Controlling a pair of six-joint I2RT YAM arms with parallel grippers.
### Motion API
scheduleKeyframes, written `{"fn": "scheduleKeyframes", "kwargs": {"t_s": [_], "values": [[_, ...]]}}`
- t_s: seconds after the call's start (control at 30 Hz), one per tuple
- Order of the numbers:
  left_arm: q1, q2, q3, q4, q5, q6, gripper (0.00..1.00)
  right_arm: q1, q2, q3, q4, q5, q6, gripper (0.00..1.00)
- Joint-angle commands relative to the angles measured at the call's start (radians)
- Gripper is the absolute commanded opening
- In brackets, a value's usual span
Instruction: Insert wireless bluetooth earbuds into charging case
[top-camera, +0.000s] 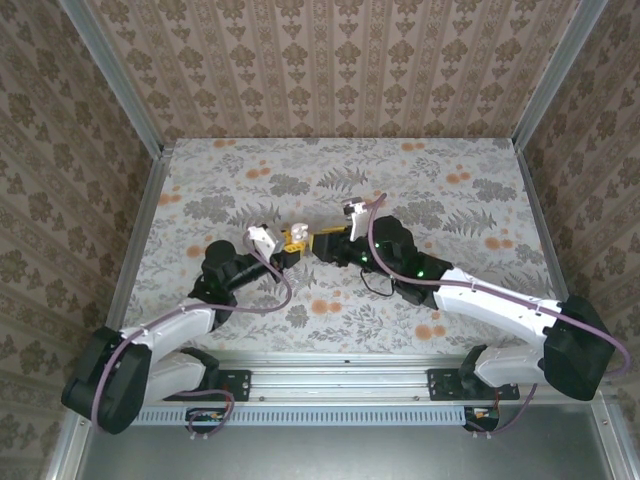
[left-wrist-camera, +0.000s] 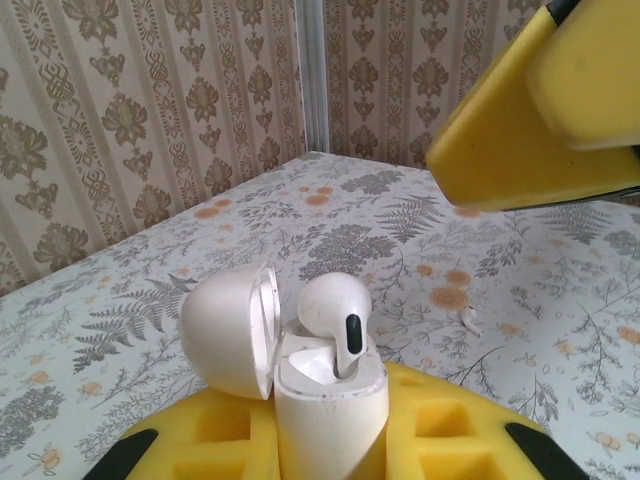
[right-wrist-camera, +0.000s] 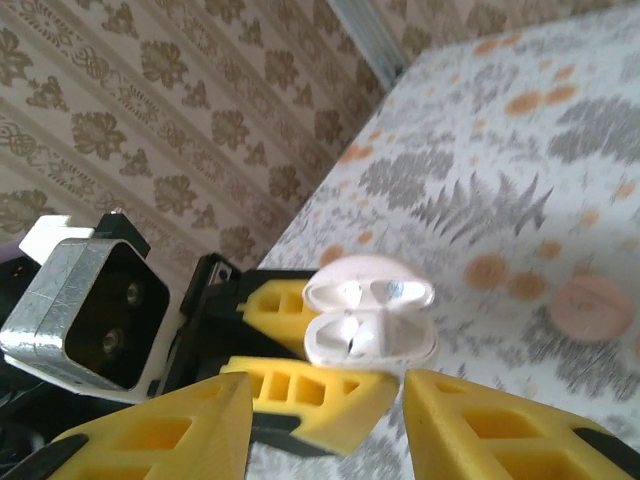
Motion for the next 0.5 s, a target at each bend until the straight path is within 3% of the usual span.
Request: {"fn": "scheduleKeyframes", "kwargs": {"t_s": [0.0,0.27,0.47], "values": [[-0.008,-0.035,-0.019,-0.045,0.015,0.088,0.08,-0.004,-0.006,0.05,-0.094,-0.105,0.132,0.44],[-0.009,-0.07,-0.029,-0.076,0.014,0.119,0.08,-0.013,0.08,0.126,-0.118,-0.201,0.223,0.41],[-0.009,-0.093,-0.039,-0.079,0.001,0.123,0.09,-0.019,0.115,0.133,-0.112,-0.19,0.243,0.4]]}}
